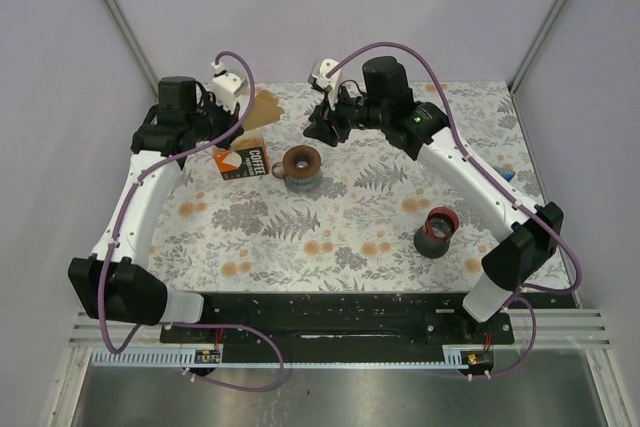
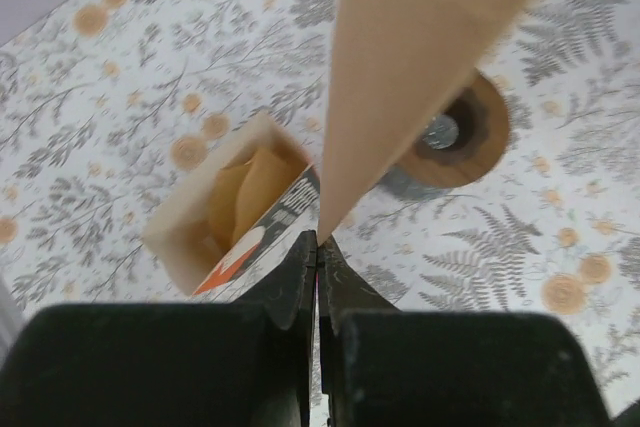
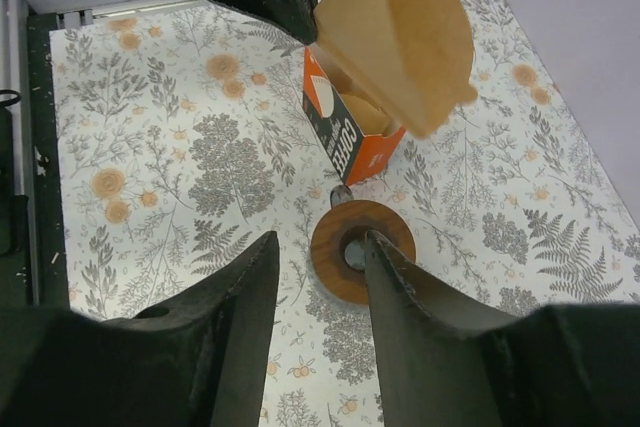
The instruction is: Place the coffee filter in the dripper
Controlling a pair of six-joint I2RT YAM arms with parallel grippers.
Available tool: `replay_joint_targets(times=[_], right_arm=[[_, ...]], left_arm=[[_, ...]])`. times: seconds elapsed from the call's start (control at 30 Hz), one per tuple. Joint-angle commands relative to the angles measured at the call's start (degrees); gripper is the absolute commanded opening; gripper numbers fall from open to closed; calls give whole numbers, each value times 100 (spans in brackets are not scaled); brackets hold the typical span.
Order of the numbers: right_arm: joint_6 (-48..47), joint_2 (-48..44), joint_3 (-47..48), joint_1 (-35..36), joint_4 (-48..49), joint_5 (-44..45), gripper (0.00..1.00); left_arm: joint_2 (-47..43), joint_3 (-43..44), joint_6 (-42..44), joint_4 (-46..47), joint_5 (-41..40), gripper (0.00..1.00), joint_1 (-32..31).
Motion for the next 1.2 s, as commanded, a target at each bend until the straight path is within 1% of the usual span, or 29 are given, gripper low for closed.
replay_joint_targets(times=[0.0, 0.1, 0.27, 0.47, 0.63, 0.67, 0.7, 0.8, 0.97, 1.03, 1.17], right_arm=[[96, -304, -134, -12, 422, 396, 51], [51, -383, -266, -4, 458, 563, 56], [411, -550, -416, -205, 458, 1160, 63], [912, -779, -749, -838, 554, 1433, 64], [1044, -919, -961, -1181, 572, 1451, 66], [1053, -928, -987, -1242, 572, 1451, 66], [1071, -928, -1013, -1295, 572, 1469, 66], [1211, -955, -1049, -1453, 563, 1582, 66], [1554, -1051, -1136, -1857, 581, 2144, 67], [1729, -1078, -1189, -2077, 563, 2495, 69], [2072, -1165, -1356, -2726, 581, 2971, 72]], left_arm=[[294, 250, 311, 275, -850, 0, 173], [592, 285, 601, 416, -1149, 0, 383], [1032, 295, 1041, 390, -1036, 0, 534], [1156, 49, 1252, 408, -667, 0, 621], [1042, -57, 1340, 276, -158, 0, 692], [990, -101, 1401, 293, -122, 0, 692], [972, -127, 1419, 293, -122, 0, 822], [1015, -154, 1542, 189, -148, 0, 841], [1156, -259, 1630, 135, -209, 0, 894], [1226, -294, 1639, 153, -306, 0, 894], [1489, -268, 1631, 170, -490, 0, 894]])
